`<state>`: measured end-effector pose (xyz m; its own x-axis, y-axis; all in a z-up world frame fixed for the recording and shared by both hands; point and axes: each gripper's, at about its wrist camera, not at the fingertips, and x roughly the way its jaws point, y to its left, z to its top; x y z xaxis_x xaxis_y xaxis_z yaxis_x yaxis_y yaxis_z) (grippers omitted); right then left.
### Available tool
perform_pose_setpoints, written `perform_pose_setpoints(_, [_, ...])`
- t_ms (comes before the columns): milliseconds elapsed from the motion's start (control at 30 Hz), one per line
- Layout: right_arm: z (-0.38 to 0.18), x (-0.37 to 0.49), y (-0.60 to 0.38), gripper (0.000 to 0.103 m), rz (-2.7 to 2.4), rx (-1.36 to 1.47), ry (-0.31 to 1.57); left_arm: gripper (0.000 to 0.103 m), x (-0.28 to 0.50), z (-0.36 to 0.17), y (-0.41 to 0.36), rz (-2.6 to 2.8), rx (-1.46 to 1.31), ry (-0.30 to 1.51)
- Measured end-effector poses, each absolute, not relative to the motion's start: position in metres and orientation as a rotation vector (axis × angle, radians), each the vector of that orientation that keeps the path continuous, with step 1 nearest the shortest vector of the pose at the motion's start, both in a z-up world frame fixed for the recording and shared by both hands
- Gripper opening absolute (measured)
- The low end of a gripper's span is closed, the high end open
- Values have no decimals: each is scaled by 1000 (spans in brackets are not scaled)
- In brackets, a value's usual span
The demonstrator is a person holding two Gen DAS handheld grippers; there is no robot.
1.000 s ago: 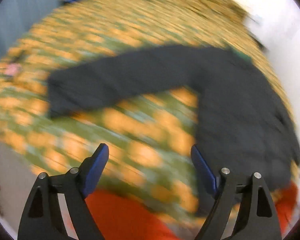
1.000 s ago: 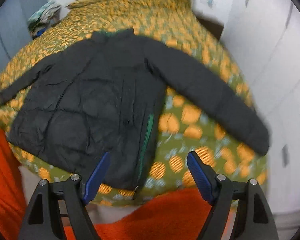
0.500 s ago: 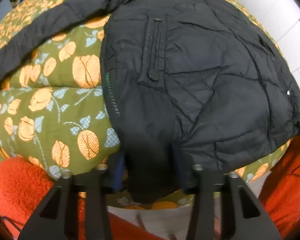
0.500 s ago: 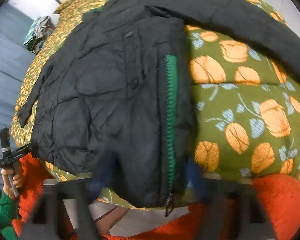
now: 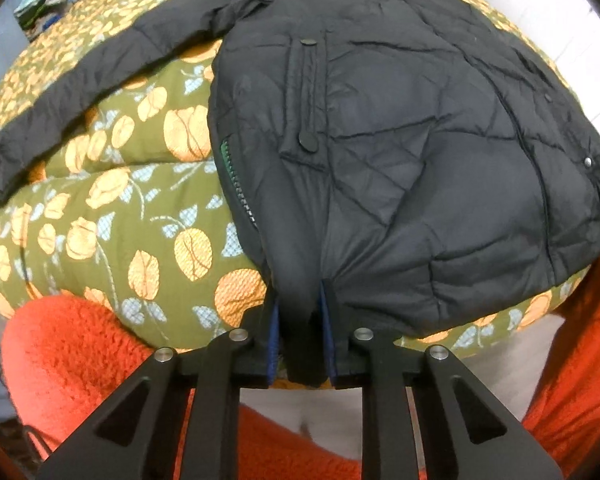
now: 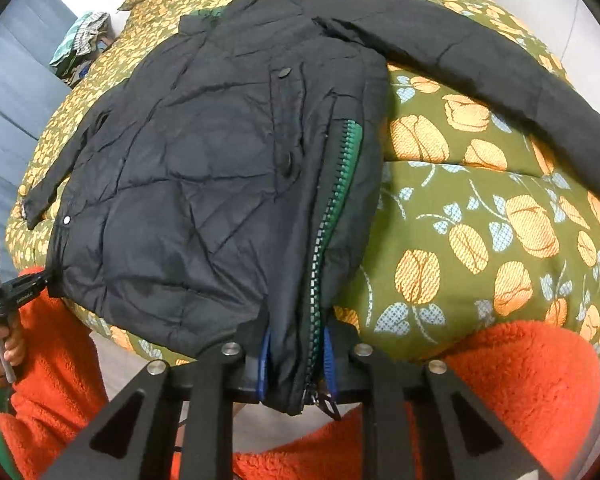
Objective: Fold large clothes
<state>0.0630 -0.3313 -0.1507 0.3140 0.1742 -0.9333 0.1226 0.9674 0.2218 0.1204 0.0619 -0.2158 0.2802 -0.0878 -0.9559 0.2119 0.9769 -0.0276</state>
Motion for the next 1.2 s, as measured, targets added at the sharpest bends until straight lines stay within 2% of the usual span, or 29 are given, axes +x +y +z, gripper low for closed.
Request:
perform_pose_setpoints(100, [-146,65,-339,31,19,284,1243,33,113,-201,59,-192,123,1236])
perform_pose_setpoints(167, [-137,60,-344,40,9,274,1222,54,108,-181,57,-203,123,1174])
perform_pose_setpoints(200, [-128,57,-346,48,-1,258,1197,61,107,-172,55,-203,123,1146])
perform_pose_setpoints(233, [-123,55,-347,57,-6,246,1181,73,107,-158,54,-197,121,1097])
perform_pose_setpoints(267, [-112,53,-349,60,-15,223,1153,83,107,-145,54,-190,116,1051])
perform_pose_setpoints(367, [-77,47,-355,61,-40,185,1034,94,110,-109,54,-181,84,917])
perform_pose_setpoints(567, [-10,35,-372,61,-159,116,803,100,119,-66,41,-203,63,701])
perform_pose_setpoints(700, [15,32,-388,61,-249,50,742,100,139,-67,32,-236,47,707])
perform_pose_setpoints(867, [32,6,-448,61,-417,143,639,100,160,-78,26,-207,28,771])
perform_pose_setpoints(967, [16,-7,-500,61,-500,266,642,102,163,-81,18,-170,42,766])
perform_pose_setpoints(1200, [-85,-38,-600,61,-515,862,620,102,169,-84,2,-198,-8,809])
